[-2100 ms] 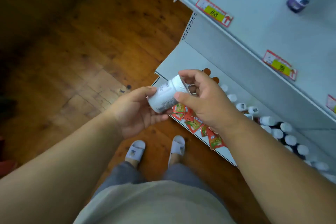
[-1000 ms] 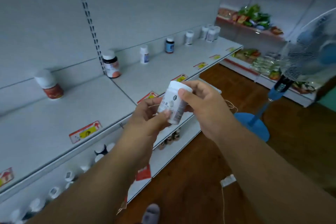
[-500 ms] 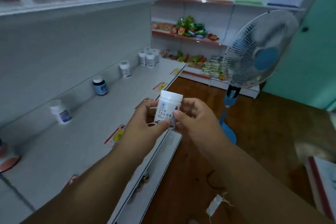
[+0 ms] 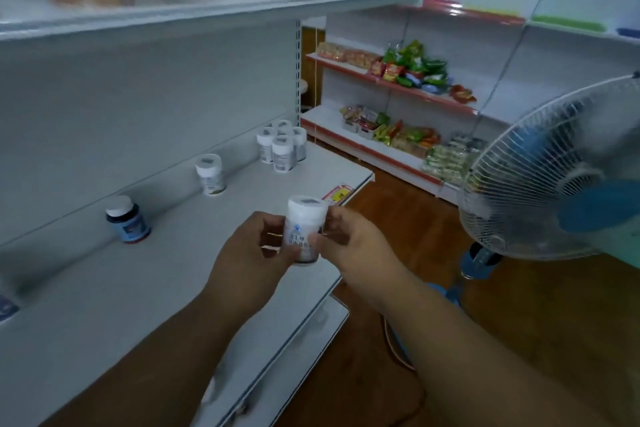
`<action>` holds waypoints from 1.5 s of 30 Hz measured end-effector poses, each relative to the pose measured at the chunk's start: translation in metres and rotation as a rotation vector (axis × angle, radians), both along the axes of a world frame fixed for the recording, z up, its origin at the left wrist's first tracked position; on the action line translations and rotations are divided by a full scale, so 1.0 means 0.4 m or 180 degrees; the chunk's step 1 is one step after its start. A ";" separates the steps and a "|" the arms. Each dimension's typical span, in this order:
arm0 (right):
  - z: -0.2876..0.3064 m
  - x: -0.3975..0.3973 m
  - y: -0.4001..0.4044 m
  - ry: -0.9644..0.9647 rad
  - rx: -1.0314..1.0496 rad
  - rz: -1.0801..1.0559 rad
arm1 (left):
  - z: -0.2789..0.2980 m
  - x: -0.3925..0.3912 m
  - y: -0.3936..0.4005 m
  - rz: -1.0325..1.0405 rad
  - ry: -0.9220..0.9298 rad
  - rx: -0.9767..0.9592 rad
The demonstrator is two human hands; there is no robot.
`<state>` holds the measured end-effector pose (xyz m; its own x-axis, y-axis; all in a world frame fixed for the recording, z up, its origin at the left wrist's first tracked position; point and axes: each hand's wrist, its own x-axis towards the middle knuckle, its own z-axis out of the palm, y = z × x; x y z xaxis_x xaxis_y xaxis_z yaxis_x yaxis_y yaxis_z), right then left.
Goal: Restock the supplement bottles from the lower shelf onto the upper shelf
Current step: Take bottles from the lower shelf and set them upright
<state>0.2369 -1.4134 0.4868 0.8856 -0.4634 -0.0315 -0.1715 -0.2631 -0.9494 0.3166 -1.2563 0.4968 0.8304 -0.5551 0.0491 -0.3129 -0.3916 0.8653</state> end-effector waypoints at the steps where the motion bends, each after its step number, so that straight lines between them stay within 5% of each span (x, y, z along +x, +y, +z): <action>1: -0.010 0.042 -0.024 0.0000 -0.0077 0.0062 | -0.003 0.035 -0.023 0.0041 -0.0050 0.0079; 14: -0.057 0.395 -0.330 0.0300 -0.0816 0.0188 | -0.071 0.375 -0.343 0.0152 -0.0459 0.0774; 23: -0.158 0.572 -0.484 0.0600 -0.1324 0.1136 | -0.176 0.443 -0.463 0.1223 -0.0103 0.0919; 29: -0.177 0.625 -0.517 0.0293 -0.1470 0.1661 | -0.198 0.445 -0.496 0.1752 0.0133 0.0803; 34: -0.184 0.605 -0.522 -0.0083 -0.1558 0.1394 | -0.193 0.417 -0.485 0.2009 0.0196 0.0782; 45: -0.063 0.458 -0.303 -0.1281 -0.3020 0.1070 | -0.091 0.165 -0.251 0.2157 -0.0658 0.0943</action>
<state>0.4200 -1.5346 0.4617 0.8371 0.1227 0.5332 0.3252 -0.8953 -0.3044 0.3825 -1.3566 0.4604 0.9839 0.0579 0.1689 -0.0658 -0.7618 0.6445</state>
